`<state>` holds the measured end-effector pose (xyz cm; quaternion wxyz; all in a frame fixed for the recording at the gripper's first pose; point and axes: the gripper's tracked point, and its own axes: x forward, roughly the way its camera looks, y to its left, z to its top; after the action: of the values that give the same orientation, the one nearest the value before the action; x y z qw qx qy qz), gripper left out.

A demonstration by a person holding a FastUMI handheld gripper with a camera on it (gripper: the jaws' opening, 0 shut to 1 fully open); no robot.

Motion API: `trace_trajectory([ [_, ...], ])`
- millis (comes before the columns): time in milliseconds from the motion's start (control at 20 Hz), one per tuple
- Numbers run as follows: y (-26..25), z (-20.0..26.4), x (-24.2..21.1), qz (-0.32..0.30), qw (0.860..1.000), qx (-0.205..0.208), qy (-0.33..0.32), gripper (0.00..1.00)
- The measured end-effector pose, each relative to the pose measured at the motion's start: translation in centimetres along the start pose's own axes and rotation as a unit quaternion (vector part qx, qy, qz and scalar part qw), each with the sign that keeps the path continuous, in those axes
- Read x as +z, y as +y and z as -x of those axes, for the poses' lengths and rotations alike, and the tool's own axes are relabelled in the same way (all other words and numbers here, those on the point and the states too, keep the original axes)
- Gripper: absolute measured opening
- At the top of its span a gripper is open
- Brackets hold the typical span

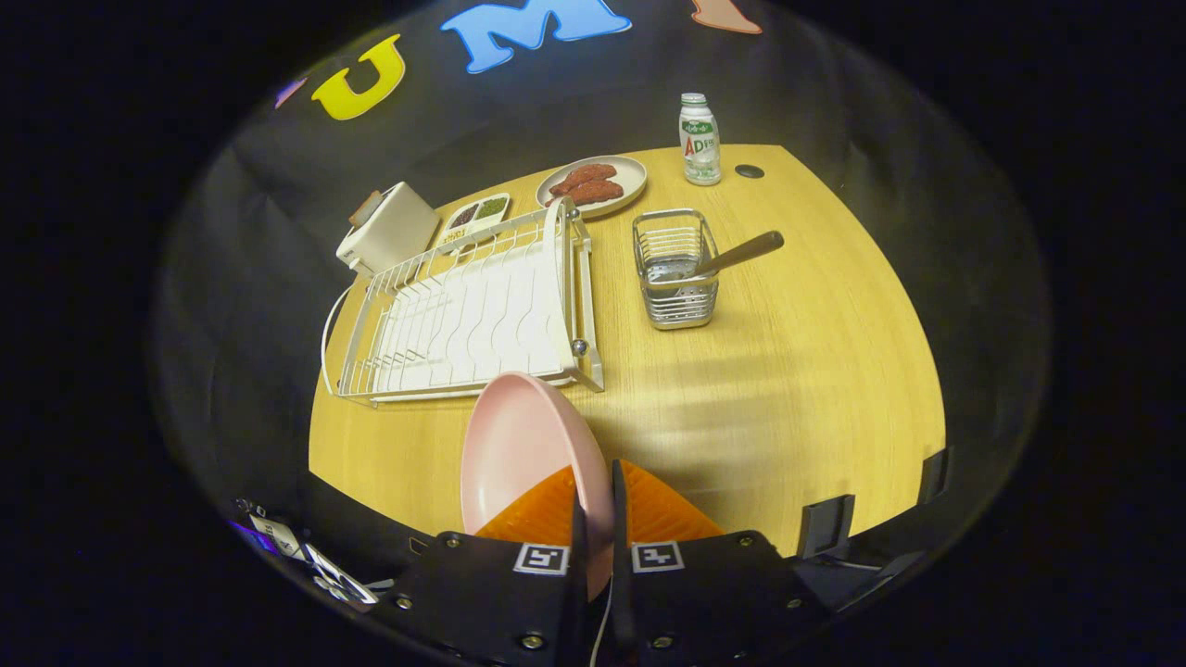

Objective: Take the plate from the dish rack, then take the spoon from the basket and place it into the plate.

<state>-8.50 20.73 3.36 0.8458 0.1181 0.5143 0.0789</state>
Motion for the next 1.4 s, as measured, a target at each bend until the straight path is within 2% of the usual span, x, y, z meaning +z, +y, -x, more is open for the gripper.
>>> trace_trajectory([
  [100,0.0,-1.1,-0.5,0.001,1.0,0.013,0.007,0.11],
  [300,-0.3,-3.4,-1.4,0.002,1.0,0.014,0.023,0.1],
  [700,1.2,-7.1,-3.3,-0.001,0.997,0.064,0.038,0.11],
  [1150,-0.4,-8.0,-3.4,-0.082,0.992,0.095,0.028,0.17],
  [1400,-1.0,-6.8,-2.4,-0.076,0.993,0.09,0.0,0.17],
])
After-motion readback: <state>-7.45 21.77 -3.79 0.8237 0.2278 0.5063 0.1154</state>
